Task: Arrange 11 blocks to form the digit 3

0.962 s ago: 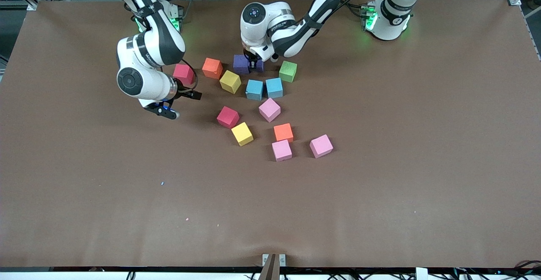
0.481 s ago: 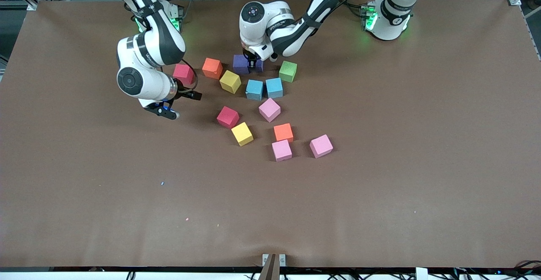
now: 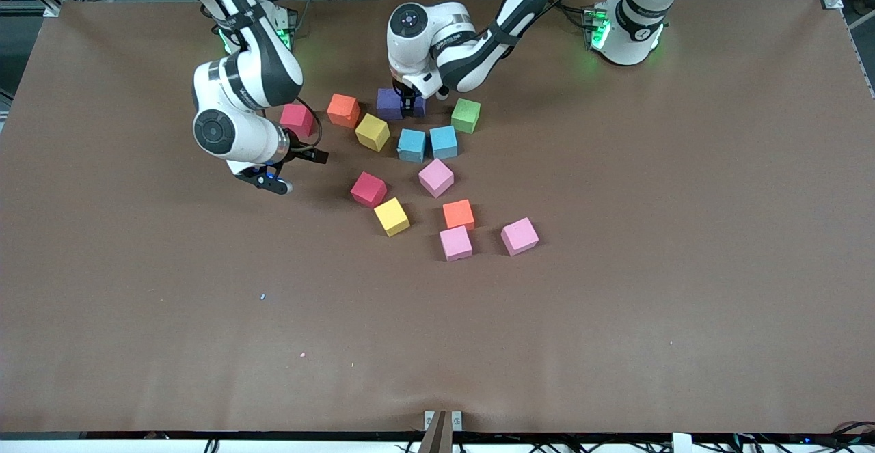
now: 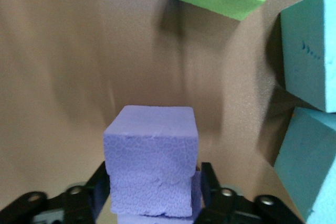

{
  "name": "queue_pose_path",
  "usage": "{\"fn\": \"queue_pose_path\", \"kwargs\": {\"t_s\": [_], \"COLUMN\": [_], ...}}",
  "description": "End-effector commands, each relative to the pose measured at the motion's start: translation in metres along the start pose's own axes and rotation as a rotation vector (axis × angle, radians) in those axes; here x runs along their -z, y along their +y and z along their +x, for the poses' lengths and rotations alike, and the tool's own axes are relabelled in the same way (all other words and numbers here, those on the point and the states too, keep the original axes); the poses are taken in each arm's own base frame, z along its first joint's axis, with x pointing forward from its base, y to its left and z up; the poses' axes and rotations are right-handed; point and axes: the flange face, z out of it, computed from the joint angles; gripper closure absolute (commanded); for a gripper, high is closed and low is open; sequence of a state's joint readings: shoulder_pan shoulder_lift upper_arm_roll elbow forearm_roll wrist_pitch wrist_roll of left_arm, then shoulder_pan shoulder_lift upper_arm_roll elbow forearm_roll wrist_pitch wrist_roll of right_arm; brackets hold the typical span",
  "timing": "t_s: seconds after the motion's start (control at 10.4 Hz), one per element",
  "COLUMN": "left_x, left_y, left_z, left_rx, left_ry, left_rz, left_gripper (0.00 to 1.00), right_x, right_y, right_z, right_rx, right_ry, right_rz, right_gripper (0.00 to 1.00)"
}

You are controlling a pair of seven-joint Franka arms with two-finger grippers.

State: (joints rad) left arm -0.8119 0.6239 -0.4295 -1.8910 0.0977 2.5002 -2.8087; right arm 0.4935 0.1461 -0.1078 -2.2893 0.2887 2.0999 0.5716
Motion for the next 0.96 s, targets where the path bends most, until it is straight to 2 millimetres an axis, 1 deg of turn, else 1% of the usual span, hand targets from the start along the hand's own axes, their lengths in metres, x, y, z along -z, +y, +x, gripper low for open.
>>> {"fn": "queue_pose_path", "kwargs": {"t_s": [0.0,0.19,0.29,0.38,0.48,0.58,0.67,0.87], "left_x": [-0.002,0.006,0.021,0.041,0.052,0.059,0.068,0.070], "left_y": [-0.008,-0.003,0.005,0.020,0.026,0.021,0.026,0.021], "left_z": [-0.006,-0.007,-0.008,-0.001,0.003,0.002,0.004,0.001], "left_rx": [0.189,0.194,0.196,0.210,0.201,0.174,0.176,0.147], "left_ry": [-0.001,-0.012,-0.022,-0.007,0.017,0.031,0.033,0.031], "left_rz": [-0.043,-0.050,-0.063,-0.074,-0.068,-0.061,-0.065,-0.046], "left_gripper": [0.00,0.00,0.00,0.00,0.00,0.00,0.00,0.00], "right_x": [-0.003,-0.004,-0.004,-0.007,-0.015,-0.021,-0.025,-0.043], "right_y": [-0.005,-0.006,-0.009,-0.017,-0.030,-0.043,-0.047,-0.052], "right_z": [-0.004,-0.005,-0.008,-0.013,-0.022,-0.032,-0.034,-0.045], "right_rx": [-0.021,-0.021,-0.023,-0.033,-0.056,-0.071,-0.077,-0.074], "right_ry": [0.001,0.002,0.004,0.013,0.030,0.047,0.058,0.088], "right_rz": [0.008,0.009,0.006,0.003,-0.002,-0.005,-0.003,0.001], "right_gripper": [0.00,0.00,0.00,0.00,0.00,0.00,0.00,0.00]}}
